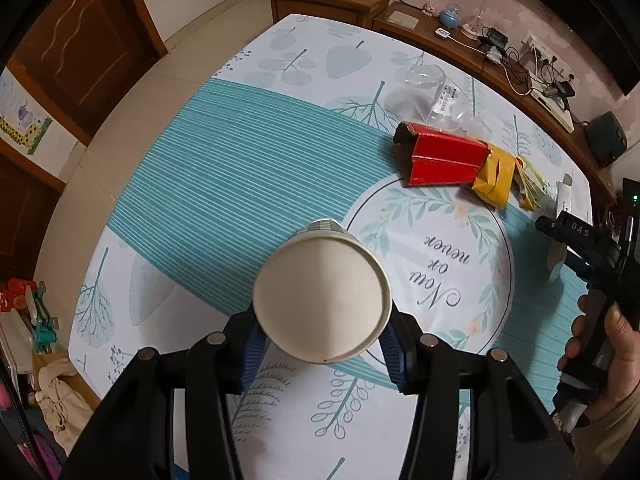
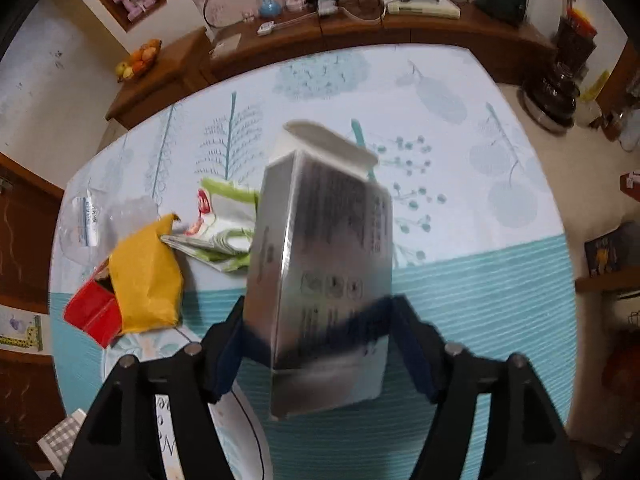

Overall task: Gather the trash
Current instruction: 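Grasp the silver box with the right tool while the left tool holds the cup, then carry the paper cup and silver box off the table over the bin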

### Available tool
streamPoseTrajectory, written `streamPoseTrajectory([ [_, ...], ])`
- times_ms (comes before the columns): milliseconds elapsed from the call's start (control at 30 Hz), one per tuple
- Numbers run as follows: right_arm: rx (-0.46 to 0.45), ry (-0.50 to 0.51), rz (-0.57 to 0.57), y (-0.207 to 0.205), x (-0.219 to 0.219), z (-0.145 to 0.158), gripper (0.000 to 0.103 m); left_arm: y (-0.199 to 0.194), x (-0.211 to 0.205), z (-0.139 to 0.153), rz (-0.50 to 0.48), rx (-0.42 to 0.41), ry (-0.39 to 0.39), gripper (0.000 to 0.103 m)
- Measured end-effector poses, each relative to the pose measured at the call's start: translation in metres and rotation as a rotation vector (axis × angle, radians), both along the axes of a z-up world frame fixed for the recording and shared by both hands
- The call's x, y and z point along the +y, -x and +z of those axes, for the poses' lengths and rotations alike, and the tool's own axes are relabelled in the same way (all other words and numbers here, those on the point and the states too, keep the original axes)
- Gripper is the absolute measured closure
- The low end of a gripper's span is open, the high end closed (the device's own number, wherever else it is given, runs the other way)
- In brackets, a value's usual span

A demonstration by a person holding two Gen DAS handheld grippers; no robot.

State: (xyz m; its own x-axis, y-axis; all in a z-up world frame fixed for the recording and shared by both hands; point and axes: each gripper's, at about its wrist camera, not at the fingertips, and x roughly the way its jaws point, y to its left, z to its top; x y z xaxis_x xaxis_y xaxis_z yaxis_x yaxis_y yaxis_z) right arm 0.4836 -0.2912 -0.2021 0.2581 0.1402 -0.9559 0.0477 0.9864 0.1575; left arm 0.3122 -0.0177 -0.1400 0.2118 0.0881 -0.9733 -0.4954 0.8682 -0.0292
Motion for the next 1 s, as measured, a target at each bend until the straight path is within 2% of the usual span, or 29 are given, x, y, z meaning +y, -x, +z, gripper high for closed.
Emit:
streamPoseTrajectory([
  [233, -0.053, -0.026, 0.038, 0.01, 0.001, 0.003, 0.048, 0.001, -0.002, -0.006, -0.026, 0.012, 0.011, 0.054],
  [533, -0.021, -0.141, 0.012, 0.047, -0.026, 0.01, 0.054, 0.021, -0.006, -0.006, -0.087, 0.008, 0.042, 0.054],
  [733, -0.017, -0.197, -0.013, 0.102, -0.033, 0.028, 0.054, 0.046, -0.011, 0.002, -0.162, -0.009, 0.058, 0.054],
  [1000, -0.036, -0.188, -0.042, 0.196, -0.024, 0.055, 0.054, 0.104, -0.015, 0.009, -0.317, -0.035, 0.104, 0.054],
])
